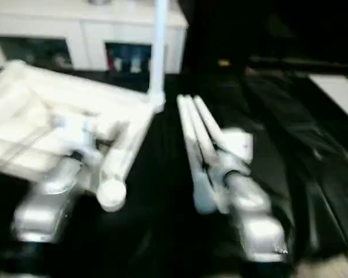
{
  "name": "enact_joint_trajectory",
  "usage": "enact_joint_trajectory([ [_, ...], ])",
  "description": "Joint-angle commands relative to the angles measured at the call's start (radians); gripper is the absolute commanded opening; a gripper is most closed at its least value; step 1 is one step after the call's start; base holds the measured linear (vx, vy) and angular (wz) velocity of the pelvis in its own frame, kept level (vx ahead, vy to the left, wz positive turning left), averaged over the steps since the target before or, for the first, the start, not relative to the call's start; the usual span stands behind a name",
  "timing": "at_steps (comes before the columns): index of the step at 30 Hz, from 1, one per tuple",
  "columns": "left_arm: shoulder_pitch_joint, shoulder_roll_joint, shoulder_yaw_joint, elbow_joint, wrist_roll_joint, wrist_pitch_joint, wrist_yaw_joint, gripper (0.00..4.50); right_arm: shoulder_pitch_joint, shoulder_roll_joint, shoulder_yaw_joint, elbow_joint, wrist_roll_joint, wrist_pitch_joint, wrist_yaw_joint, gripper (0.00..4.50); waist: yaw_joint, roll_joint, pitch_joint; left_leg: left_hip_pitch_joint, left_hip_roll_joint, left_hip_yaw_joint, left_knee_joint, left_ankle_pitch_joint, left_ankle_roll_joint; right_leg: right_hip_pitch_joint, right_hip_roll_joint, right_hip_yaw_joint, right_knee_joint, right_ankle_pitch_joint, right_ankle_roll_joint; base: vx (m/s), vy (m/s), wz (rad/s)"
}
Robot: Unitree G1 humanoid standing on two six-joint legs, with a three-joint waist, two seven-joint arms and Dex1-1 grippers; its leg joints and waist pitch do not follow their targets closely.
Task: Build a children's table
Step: Rotate table base, then pick table leg
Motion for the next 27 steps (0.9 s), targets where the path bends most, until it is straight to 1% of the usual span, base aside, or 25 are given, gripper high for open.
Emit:
enact_joint_trajectory([
  [1, 0.017, 0.008, 0.02, -0.019, 0.001, 0.015, -0.001, 4.43, -0.013, -0.016, 0.028, -0.029, 0.019, 0.051, 0.029, 4.5, 0.013, 0.042, -0.065, 0.001, 0.021, 0.014, -0.043, 0.499, 0.045, 0.095, -0.031, -0.004, 0.003, 1.086, -0.172, 0.0, 0.0, 0.0],
  [2, 0.018, 0.011, 0.018, -0.021, -0.004, 0.025, -0.015, 4.43, -0.02, -0.033, 0.038, -0.031, 0.021, 0.082, 0.041, 4.5, 0.01, 0.036, -0.063, 0.035, 0.043, 0.014, -0.038, 0.531, 0.025, 0.073, -0.035, -0.001, -0.024, 0.805, -0.176, 0.0, 0.0, 0.0],
  [3, 0.017, 0.013, 0.016, -0.021, -0.007, 0.029, -0.02, 4.43, -0.023, -0.036, 0.039, -0.031, 0.025, 0.091, 0.046, 4.5, 0.008, 0.029, -0.059, 0.034, 0.046, 0.015, -0.05, 0.509, 0.012, 0.079, -0.043, 0.004, -0.034, 0.711, -0.179, 0.0, 0.0, 0.0],
  [4, 0.016, 0.014, 0.014, -0.021, -0.009, 0.035, -0.024, 4.43, -0.027, -0.039, 0.04, -0.03, 0.031, 0.1, 0.054, 4.5, 0.02, 0.034, -0.045, 0.038, 0.049, 0.023, -0.066, 0.385, -0.016, 0.071, -0.058, 0.009, -0.061, 0.536, -0.183, -0.061, -0.006, 0.1],
  [5, 0.013, 0.019, 0.015, -0.018, -0.01, 0.039, -0.03, 4.43, -0.04, -0.042, 0.039, -0.025, 0.043, 0.122, 0.062, 4.5, 0.024, 0.033, -0.028, 0.043, 0.059, 0.032, -0.088, 0.155, -0.049, 0.066, -0.073, 0.014, -0.084, 0.316, -0.194, -0.061, -0.006, 0.1],
  [6, 0.012, 0.021, 0.015, -0.017, -0.011, 0.04, -0.032, 4.43, -0.045, -0.043, 0.039, -0.023, 0.048, 0.132, 0.065, 4.5, 0.027, 0.029, -0.021, 0.05, 0.062, 0.04, -0.104, -0.039, -0.069, 0.068, -0.082, 0.017, -0.099, 0.113, -0.191, -0.081, -0.017, 0.15],
  [7, 0.006, 0.028, 0.012, -0.012, -0.006, 0.046, -0.038, 4.43, -0.059, -0.046, 0.036, -0.014, 0.049, 0.149, 0.062, 4.5, 0.029, 0.028, -0.016, 0.054, 0.065, 0.043, -0.113, -0.104, -0.07, 0.068, -0.086, 0.018, -0.106, 0.024, -0.187, -0.079, -0.017, 0.12],
  [8, 0.002, 0.035, 0.009, -0.009, -0.005, 0.049, -0.04, 4.43, -0.068, -0.048, 0.033, -0.008, 0.048, 0.162, 0.06, 4.5, 0.03, 0.023, -0.011, 0.065, 0.065, 0.05, -0.123, -0.189, -0.062, 0.059, -0.089, 0.018, -0.122, -0.122, -0.173, -0.079, -0.017, 0.12],
  [9, -0.005, 0.046, 0.003, -0.004, -0.009, 0.056, -0.055, 4.43, -0.084, -0.054, 0.035, 0.004, 0.04, 0.182, 0.059, 4.5, 0.03, 0.02, -0.012, 0.06, 0.064, 0.05, -0.13, -0.201, -0.055, 0.065, -0.095, 0.02, -0.13, -0.207, -0.15, -0.079, -0.008, 0.08],
  [10, -0.013, 0.058, -0.002, 0.0, -0.015, 0.063, -0.072, 4.43, -0.101, -0.06, 0.037, 0.016, 0.031, 0.202, 0.056, 4.5, 0.032, 0.023, -0.018, 0.061, 0.068, 0.052, -0.13, -0.169, -0.051, 0.06, -0.099, 0.02, -0.129, -0.198, -0.139, -0.069, -0.005, 0.03],
  [11, -0.024, 0.081, -0.017, 0.003, -0.026, 0.076, -0.115, 4.43, -0.132, -0.065, 0.038, 0.04, -0.002, 0.229, 0.026, 4.5, 0.031, 0.022, -0.02, 0.057, 0.067, 0.052, -0.131, -0.148, -0.048, 0.061, -0.098, 0.019, -0.127, -0.173, -0.138, -0.069, -0.005, 0.03],
  [12, -0.024, 0.081, -0.017, 0.003, -0.026, 0.076, -0.115, 4.43, -0.132, -0.065, 0.038, 0.04, -0.002, 0.229, 0.026, 4.5, 0.031, 0.025, -0.023, 0.05, 0.064, 0.053, -0.132, -0.103, -0.053, 0.06, -0.094, 0.017, -0.121, -0.115, -0.14, -0.053, -0.003, 0.02],
  [13, -0.031, 0.103, -0.03, 0.001, -0.029, 0.092, -0.156, 4.43, -0.156, -0.071, 0.042, 0.055, -0.017, 0.266, 0.003, 4.5, 0.031, 0.02, -0.023, 0.049, 0.063, 0.055, -0.132, -0.102, -0.053, 0.059, -0.093, 0.016, -0.122, -0.102, -0.137, 0.0, 0.0, 0.0],
  [15, -0.057, 0.185, -0.078, -0.006, -0.035, 0.145, -0.293, 4.43, -0.225, -0.084, 0.04, 0.091, 0.0, 0.379, -0.008, 4.5, 0.03, 0.021, -0.026, 0.045, 0.056, 0.055, -0.131, -0.073, -0.055, 0.058, -0.09, 0.014, -0.115, -0.065, -0.13, 0.0, 0.0, 0.0],
  [16, -0.06, 0.197, -0.085, -0.007, -0.036, 0.152, -0.311, 4.43, -0.232, -0.085, 0.04, 0.094, 0.006, 0.393, -0.004, 4.5, 0.029, 0.021, -0.027, 0.046, 0.055, 0.056, -0.13, -0.068, -0.054, 0.057, -0.088, 0.014, -0.114, -0.056, -0.128, 0.0, 0.0, 0.0],
  [18, -0.066, 0.255, -0.121, -0.034, -0.054, 0.189, -0.412, 4.43, -0.258, -0.092, 0.038, 0.113, 0.014, 0.466, -0.004, 4.5, 0.03, 0.023, -0.028, 0.042, 0.057, 0.057, -0.129, -0.036, -0.058, 0.057, -0.091, 0.014, -0.11, -0.009, -0.138, 0.0, 0.0, 0.0],
  [19, -0.067, 0.273, -0.131, -0.047, -0.064, 0.206, -0.443, 4.43, -0.264, -0.093, 0.037, 0.117, 0.019, 0.489, -0.001, 4.5, 0.03, 0.02, -0.03, 0.042, 0.056, 0.057, -0.128, -0.02, -0.057, 0.059, -0.09, 0.012, -0.106, 0.012, -0.142, 0.0, 0.0, 0.0],
  [20, -0.069, 0.292, -0.142, -0.06, -0.076, 0.223, -0.475, 4.43, -0.271, -0.093, 0.036, 0.123, 0.025, 0.515, 0.003, 4.5, 0.032, 0.025, -0.036, 0.038, 0.056, 0.058, -0.124, 0.029, -0.056, 0.061, -0.088, 0.011, -0.098, 0.087, -0.153, 0.0, 0.0, 0.0],
  [21, -0.068, 0.327, -0.16, -0.09, -0.101, 0.257, -0.527, 4.43, -0.279, -0.092, 0.033, 0.128, 0.037, 0.562, 0.008, 4.5, 0.032, 0.025, -0.037, 0.04, 0.056, 0.059, -0.122, 0.046, -0.055, 0.059, -0.087, 0.01, -0.096, 0.122, -0.159, 0.0, 0.0, 0.0],
  [22, -0.067, 0.342, -0.168, -0.103, -0.111, 0.272, -0.547, 4.43, -0.282, -0.091, 0.032, 0.131, 0.041, 0.581, 0.009, 4.5, 0.035, 0.023, -0.048, 0.035, 0.051, 0.058, -0.115, 0.115, -0.044, 0.068, -0.083, 0.009, -0.084, 0.222, -0.169, 0.0, 0.0, 0.0],
  [23, -0.066, 0.359, -0.175, -0.121, -0.126, 0.292, -0.57, 4.43, -0.286, -0.088, 0.031, 0.138, 0.04, 0.601, 0.008, 4.5, 0.034, 0.023, -0.046, 0.032, 0.048, 0.063, -0.111, 0.157, -0.037, 0.063, -0.076, 0.007, -0.081, 0.291, -0.183, 0.0, 0.0, 0.0],
  [24, -0.069, 0.379, -0.181, -0.145, -0.145, 0.321, -0.598, 4.43, -0.293, -0.087, 0.034, 0.153, 0.032, 0.629, 0.001, 4.5, 0.034, 0.021, -0.043, 0.029, 0.048, 0.065, -0.113, 0.148, -0.038, 0.065, -0.077, 0.006, -0.083, 0.293, -0.193, 0.0, 0.0, 0.0],
  [25, -0.07, 0.381, -0.182, -0.148, -0.148, 0.327, -0.601, 4.43, -0.295, -0.085, 0.033, 0.158, 0.031, 0.637, -0.002, 4.5, 0.035, 0.021, -0.041, 0.03, 0.049, 0.066, -0.115, 0.131, -0.04, 0.063, -0.079, 0.005, -0.085, 0.274, -0.196, 0.0, 0.0, 0.0],
  [26, -0.073, 0.385, -0.182, -0.155, -0.154, 0.339, -0.608, 4.43, -0.298, -0.082, 0.029, 0.168, 0.03, 0.655, -0.009, 4.5, 0.034, 0.02, -0.038, 0.029, 0.051, 0.067, -0.119, 0.092, -0.047, 0.065, -0.082, 0.006, -0.088, 0.223, -0.198, 0.0, 0.0, 0.0],
  [27, -0.078, 0.388, -0.182, -0.161, -0.158, 0.353, -0.616, 4.43, -0.303, -0.082, 0.031, 0.181, 0.022, 0.675, -0.018, 4.5, 0.034, 0.021, -0.038, 0.029, 0.053, 0.066, -0.12, 0.077, -0.049, 0.066, -0.084, 0.007, -0.091, 0.2, -0.197, 0.0, 0.0, 0.0],
])
